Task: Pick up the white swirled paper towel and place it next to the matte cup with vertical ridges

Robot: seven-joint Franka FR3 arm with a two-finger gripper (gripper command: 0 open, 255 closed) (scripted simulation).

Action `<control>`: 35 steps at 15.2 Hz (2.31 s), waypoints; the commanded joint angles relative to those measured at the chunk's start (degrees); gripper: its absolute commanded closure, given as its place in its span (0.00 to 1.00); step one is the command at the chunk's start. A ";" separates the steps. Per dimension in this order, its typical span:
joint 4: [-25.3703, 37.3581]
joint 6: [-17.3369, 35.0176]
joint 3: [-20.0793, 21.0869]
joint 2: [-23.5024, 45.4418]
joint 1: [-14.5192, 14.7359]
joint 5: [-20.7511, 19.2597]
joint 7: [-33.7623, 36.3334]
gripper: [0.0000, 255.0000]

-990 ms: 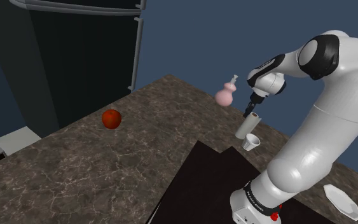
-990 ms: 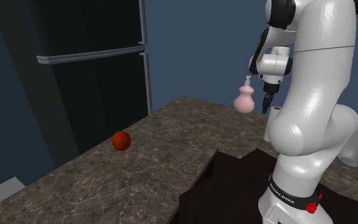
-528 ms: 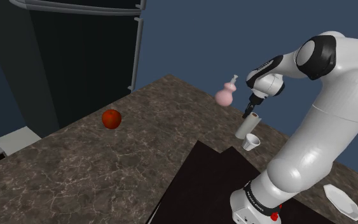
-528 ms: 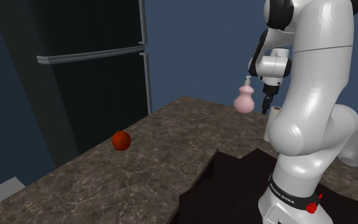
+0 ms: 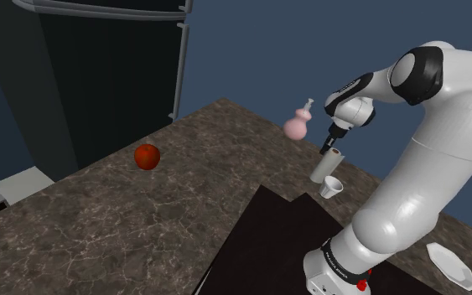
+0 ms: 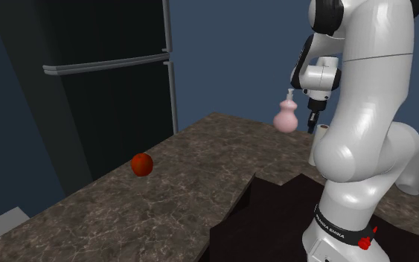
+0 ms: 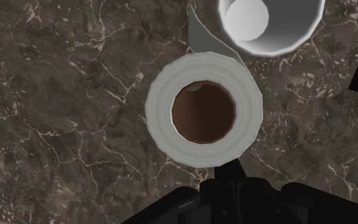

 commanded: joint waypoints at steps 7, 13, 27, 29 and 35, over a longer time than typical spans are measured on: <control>3.23 -7.02 -0.19 -1.89 -5.55 5.90 -9.13 0.00; 4.71 -9.17 0.34 0.18 -8.85 11.43 -15.29 0.00; 4.01 -7.17 1.31 2.10 -9.21 13.55 -16.65 1.00; 4.01 -7.17 1.31 2.09 -9.21 13.54 -16.64 1.00; 4.12 -7.68 1.04 1.48 -9.01 12.91 -16.14 1.00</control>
